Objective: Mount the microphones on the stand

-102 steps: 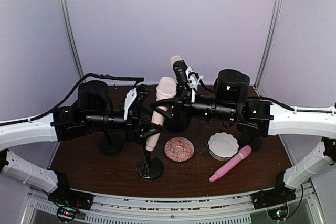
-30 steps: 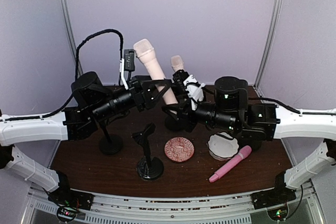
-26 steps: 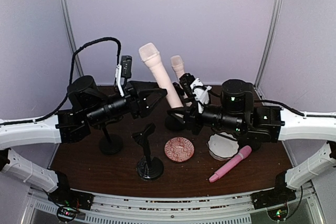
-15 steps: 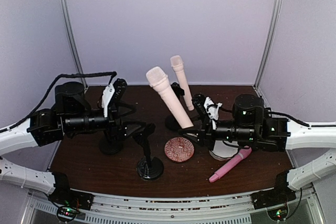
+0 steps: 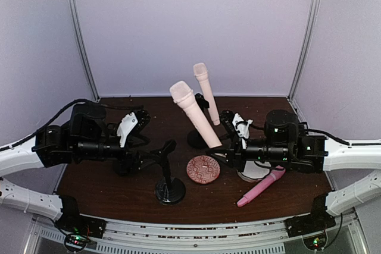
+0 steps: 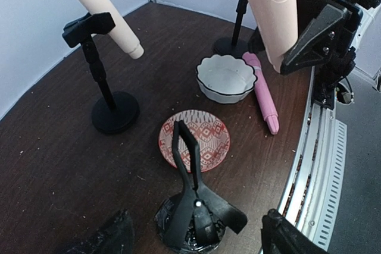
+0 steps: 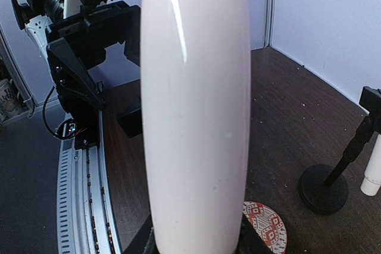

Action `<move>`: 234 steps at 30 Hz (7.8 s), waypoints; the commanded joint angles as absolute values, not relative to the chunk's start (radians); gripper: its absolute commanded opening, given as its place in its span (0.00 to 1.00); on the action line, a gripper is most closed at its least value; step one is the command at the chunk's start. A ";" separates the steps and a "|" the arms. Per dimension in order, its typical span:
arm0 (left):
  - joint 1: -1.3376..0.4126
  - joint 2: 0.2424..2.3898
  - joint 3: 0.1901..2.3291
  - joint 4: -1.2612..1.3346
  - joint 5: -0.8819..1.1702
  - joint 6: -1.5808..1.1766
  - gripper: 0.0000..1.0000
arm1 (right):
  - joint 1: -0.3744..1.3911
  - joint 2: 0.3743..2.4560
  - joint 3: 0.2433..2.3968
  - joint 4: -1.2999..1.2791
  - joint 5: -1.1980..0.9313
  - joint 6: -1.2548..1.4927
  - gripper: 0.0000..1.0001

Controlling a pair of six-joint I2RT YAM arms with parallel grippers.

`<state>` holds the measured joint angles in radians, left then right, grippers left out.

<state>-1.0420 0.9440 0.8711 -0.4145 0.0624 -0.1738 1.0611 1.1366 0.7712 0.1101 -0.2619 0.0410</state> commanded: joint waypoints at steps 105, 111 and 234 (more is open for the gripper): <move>-1.005 0.835 0.588 0.102 0.207 0.010 0.72 | 1.117 1.621 0.798 0.378 -0.542 -0.198 0.00; -1.006 0.746 0.558 0.034 0.091 -0.062 0.74 | 1.115 1.615 0.796 0.376 -0.531 -0.201 0.00; -0.526 1.446 1.131 0.356 0.398 -0.139 0.65 | 1.104 1.129 0.708 0.075 -0.238 -0.140 0.88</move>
